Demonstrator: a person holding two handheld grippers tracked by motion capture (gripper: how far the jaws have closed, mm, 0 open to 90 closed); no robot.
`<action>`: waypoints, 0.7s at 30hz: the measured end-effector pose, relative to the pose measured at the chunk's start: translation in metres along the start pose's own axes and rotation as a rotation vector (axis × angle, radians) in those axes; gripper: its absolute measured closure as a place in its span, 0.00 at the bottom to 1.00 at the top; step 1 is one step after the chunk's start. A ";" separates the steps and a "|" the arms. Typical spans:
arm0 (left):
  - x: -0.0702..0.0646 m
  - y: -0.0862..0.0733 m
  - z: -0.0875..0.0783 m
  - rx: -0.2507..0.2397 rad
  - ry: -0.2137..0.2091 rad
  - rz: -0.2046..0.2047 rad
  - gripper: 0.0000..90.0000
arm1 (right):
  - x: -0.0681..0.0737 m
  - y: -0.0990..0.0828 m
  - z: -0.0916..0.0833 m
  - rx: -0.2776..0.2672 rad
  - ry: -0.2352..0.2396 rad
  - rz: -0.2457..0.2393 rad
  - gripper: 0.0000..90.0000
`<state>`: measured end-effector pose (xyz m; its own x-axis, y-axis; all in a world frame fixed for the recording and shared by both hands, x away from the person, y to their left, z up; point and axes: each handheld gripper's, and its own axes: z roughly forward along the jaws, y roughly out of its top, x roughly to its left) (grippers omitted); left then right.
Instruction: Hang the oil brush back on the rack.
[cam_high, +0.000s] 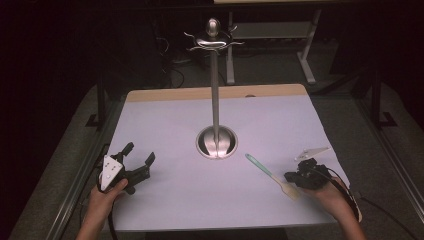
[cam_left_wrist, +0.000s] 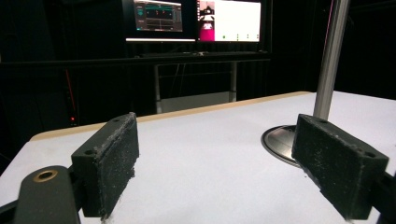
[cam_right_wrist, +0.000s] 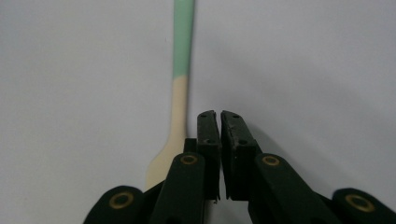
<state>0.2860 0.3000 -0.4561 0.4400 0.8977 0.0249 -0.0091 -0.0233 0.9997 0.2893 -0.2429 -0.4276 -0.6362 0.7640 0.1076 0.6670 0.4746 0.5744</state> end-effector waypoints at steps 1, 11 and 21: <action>0.000 0.000 0.000 -0.001 0.000 -0.001 0.16 | 0.000 0.000 0.000 0.000 0.000 0.000 0.94; 0.000 0.000 0.000 0.003 0.001 0.001 0.16 | 0.003 0.026 -0.003 0.043 0.024 -0.024 0.86; 0.000 0.000 0.000 0.002 0.000 -0.002 0.16 | 0.011 0.056 0.008 0.125 0.062 -0.079 0.83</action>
<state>0.2858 0.3000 -0.4560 0.4399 0.8978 0.0233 -0.0069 -0.0226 0.9997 0.3227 -0.2043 -0.4002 -0.7087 0.6955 0.1185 0.6548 0.5858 0.4776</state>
